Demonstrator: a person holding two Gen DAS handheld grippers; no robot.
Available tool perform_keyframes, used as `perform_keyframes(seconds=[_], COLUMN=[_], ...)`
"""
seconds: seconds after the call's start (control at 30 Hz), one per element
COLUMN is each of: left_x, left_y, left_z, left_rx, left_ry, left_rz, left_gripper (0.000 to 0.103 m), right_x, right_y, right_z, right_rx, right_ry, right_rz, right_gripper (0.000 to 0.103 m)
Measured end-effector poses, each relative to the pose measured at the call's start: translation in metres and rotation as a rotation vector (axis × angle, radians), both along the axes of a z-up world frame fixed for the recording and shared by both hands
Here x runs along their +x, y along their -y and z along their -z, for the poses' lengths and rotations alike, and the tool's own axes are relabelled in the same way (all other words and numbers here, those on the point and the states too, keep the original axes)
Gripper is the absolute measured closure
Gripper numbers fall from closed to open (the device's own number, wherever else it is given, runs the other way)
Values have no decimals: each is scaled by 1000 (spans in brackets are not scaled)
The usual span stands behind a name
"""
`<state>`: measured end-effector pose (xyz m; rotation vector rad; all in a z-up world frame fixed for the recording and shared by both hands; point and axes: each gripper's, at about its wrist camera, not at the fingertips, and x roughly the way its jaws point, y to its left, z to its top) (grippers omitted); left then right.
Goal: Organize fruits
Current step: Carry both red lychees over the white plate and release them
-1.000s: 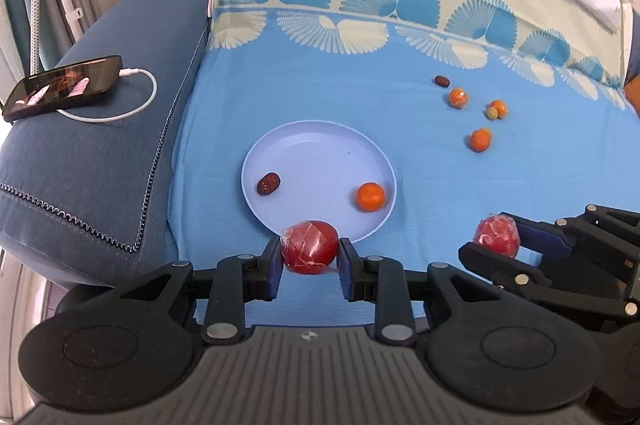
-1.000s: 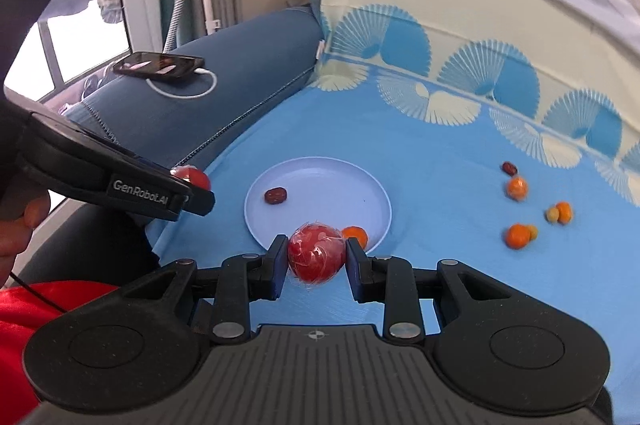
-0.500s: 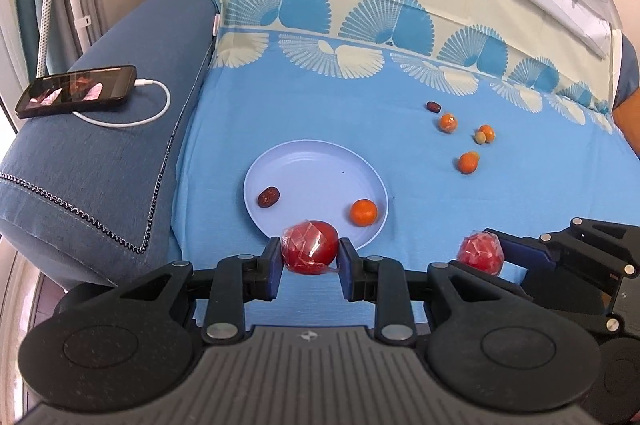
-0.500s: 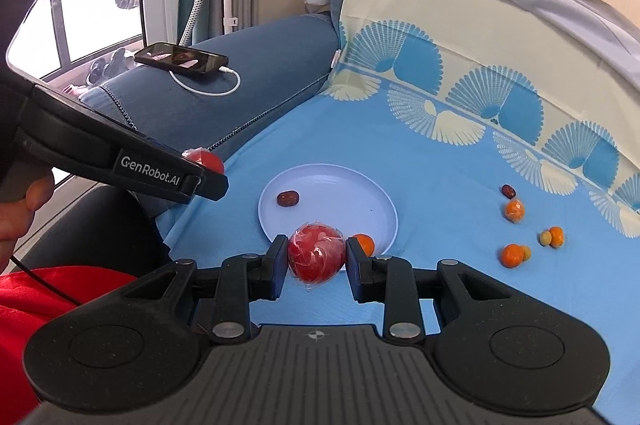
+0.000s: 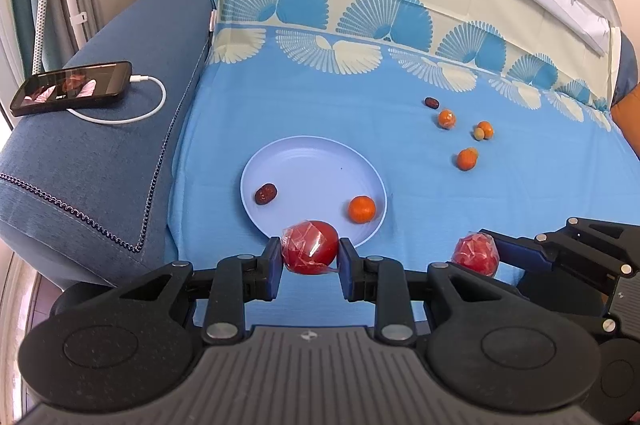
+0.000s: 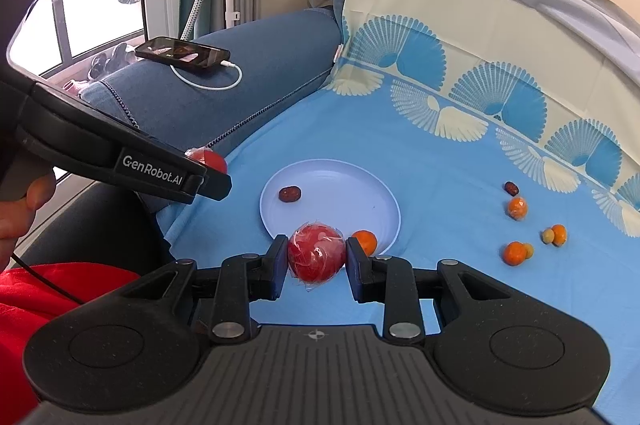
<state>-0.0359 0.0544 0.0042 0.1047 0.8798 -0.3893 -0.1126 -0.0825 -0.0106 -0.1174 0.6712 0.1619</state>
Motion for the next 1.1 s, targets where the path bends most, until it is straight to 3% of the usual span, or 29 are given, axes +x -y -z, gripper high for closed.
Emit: perform_keyframes(seconds=[0.63, 1.1], left_x=[12, 49], left_y=[-1, -11], left_z=[10, 11], left_rx=[3, -3], left_ry=[-34, -40], left_rz=[-5, -53], left_gripper=[71, 71], right_x=[10, 39], right_y=[4, -2], right_z=[8, 14], right_rx=[7, -6], right_ry=[-43, -58], right_rz=[-16, -13], right_gripper=[71, 71])
